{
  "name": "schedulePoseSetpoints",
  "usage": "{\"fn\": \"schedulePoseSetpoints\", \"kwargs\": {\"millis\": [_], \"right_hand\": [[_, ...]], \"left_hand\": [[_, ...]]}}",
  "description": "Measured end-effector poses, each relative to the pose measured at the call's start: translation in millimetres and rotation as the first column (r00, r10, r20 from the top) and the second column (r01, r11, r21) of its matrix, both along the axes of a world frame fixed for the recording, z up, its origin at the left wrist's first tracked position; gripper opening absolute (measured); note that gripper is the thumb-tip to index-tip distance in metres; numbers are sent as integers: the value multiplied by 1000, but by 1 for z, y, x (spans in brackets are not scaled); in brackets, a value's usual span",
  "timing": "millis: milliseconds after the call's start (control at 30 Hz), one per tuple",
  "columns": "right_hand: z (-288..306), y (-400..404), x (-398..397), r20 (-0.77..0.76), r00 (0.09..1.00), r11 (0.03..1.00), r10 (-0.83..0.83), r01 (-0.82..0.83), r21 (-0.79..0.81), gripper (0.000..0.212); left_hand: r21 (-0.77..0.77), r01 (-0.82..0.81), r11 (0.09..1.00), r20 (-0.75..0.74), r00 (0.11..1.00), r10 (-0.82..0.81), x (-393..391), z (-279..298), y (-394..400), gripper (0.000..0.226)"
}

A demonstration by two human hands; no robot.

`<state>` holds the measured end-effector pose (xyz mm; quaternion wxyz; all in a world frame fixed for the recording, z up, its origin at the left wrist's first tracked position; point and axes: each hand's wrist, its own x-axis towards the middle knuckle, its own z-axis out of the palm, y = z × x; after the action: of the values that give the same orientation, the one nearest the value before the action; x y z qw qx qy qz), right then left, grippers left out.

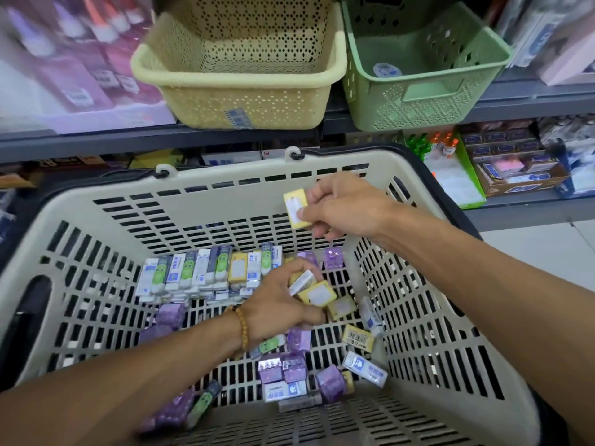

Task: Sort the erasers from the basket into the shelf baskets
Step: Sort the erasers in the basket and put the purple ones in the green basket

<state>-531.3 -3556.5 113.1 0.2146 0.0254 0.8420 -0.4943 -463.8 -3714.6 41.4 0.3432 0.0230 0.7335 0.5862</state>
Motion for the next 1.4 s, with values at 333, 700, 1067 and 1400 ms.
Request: {"fn": "schedulePoseSetpoints", "kwargs": {"millis": [333,700,1067,1400], "right_hand": [[-43,-63,6,171,985,998,-8,-4,69,17],[-48,-106,19,28,995,995,96,-96,-3,25],[-39,-84,11,253,967,959,36,38,-281,16],[-79,-94,3,161,962,972,-222,232,-44,10]], "left_hand": [[30,-445,895,178,883,434,28,48,-122,50],[151,-606,781,419,754,505,6,58,-130,39],[135,-655,744,417,718,557,-5,53,-126,43],[70,-701,709,462,653,600,-5,51,-127,43]]}}
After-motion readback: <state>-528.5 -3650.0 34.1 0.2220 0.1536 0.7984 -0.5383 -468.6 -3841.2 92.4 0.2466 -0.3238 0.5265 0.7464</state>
